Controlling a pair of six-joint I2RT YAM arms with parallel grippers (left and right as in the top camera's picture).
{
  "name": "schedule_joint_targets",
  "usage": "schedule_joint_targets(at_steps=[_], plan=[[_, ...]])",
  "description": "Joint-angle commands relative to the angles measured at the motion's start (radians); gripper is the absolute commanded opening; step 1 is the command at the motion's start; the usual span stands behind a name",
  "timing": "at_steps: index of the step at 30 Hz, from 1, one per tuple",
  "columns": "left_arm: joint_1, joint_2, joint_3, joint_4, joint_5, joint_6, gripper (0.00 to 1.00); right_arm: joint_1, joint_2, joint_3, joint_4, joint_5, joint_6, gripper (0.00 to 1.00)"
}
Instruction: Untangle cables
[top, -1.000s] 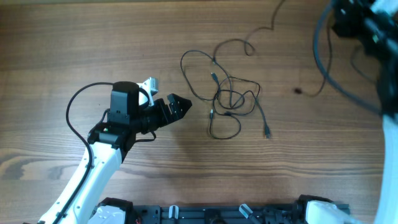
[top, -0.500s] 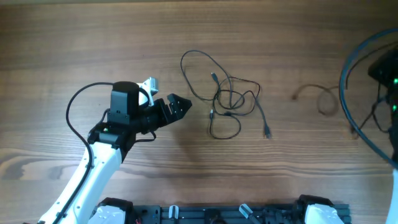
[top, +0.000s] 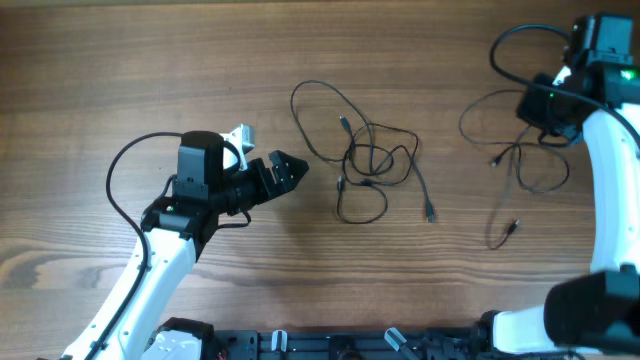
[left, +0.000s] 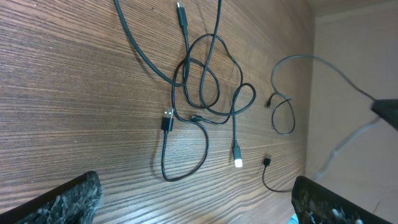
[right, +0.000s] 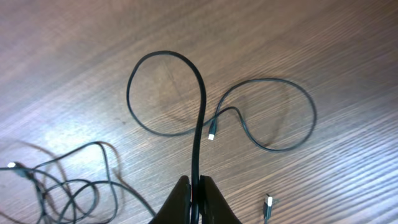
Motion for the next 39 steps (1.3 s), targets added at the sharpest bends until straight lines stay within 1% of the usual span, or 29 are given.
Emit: schedule_joint_targets(at_steps=[1, 4, 8, 11, 12, 13, 14, 15, 16, 17, 18, 22, 23, 26, 30, 34, 35, 36, 38, 39], plan=[[0.0, 0.003, 0.006, 0.002, -0.011, 0.02, 1.0, -0.024, 0.072, 0.003, 0.03, -0.015, -0.004, 0.15], [0.0, 0.003, 0.006, 0.002, -0.011, 0.02, 1.0, -0.06, 0.128, 0.002, 0.039, 0.004, -0.008, 0.15], [0.0, 0.003, 0.006, 0.002, -0.011, 0.02, 1.0, -0.087, 0.207, 0.001, 0.034, 0.003, -0.083, 0.15], [0.0, 0.003, 0.006, 0.002, -0.011, 0.02, 1.0, -0.1, 0.255, 0.0, 0.021, 0.003, -0.078, 0.16], [0.0, 0.003, 0.006, 0.002, -0.011, 0.02, 1.0, -0.103, 0.272, 0.0, 0.016, 0.003, -0.073, 0.19], [0.0, 0.003, 0.006, 0.002, -0.011, 0.02, 1.0, -0.106, 0.292, 0.0, 0.011, 0.003, -0.062, 0.25], [0.0, 0.003, 0.006, 0.002, -0.011, 0.02, 1.0, -0.106, 0.303, -0.001, 0.011, 0.003, -0.055, 0.44], [0.0, 0.003, 0.006, 0.002, -0.011, 0.02, 1.0, -0.107, 0.316, -0.001, 0.011, 0.003, -0.055, 0.57], [0.0, 0.003, 0.006, 0.002, -0.011, 0.02, 1.0, -0.107, 0.33, -0.002, 0.013, 0.003, -0.056, 0.78], [0.0, 0.003, 0.006, 0.002, -0.011, 0.02, 1.0, -0.106, 0.34, -0.004, 0.018, 0.003, -0.056, 0.92], [0.0, 0.003, 0.006, 0.002, -0.011, 0.02, 1.0, -0.106, 0.345, -0.008, 0.025, 0.003, -0.058, 1.0], [0.0, 0.003, 0.006, 0.002, -0.011, 0.02, 1.0, -0.106, 0.366, -0.042, 0.101, 0.002, -0.147, 1.0], [0.0, 0.003, 0.006, 0.002, -0.011, 0.02, 1.0, -0.106, 0.37, -0.061, 0.134, -0.006, -0.198, 1.0], [0.0, 0.003, 0.006, 0.002, -0.011, 0.02, 1.0, -0.106, 0.37, -0.122, 0.2, -0.074, -0.276, 1.0], [0.0, 0.003, 0.006, 0.002, -0.011, 0.02, 1.0, -0.106, 0.37, -0.215, 0.278, -0.095, -0.253, 1.0], [0.0, 0.003, 0.006, 0.002, -0.011, 0.02, 1.0, -0.106, 0.37, -0.313, 0.363, -0.107, -0.18, 1.0], [0.0, 0.003, 0.006, 0.002, -0.011, 0.02, 1.0, -0.106, 0.37, -0.328, 0.382, -0.115, -0.181, 0.98], [0.0, 0.003, 0.006, 0.002, -0.011, 0.02, 1.0, -0.106, 0.37, -0.346, 0.407, -0.126, -0.18, 0.93], [0.0, 0.003, 0.006, 0.002, -0.011, 0.02, 1.0, -0.101, 0.37, -0.379, 0.463, -0.159, -0.182, 0.76], [0.0, 0.003, 0.006, 0.002, -0.011, 0.02, 1.0, -0.098, 0.37, -0.394, 0.49, -0.179, -0.19, 0.65]])
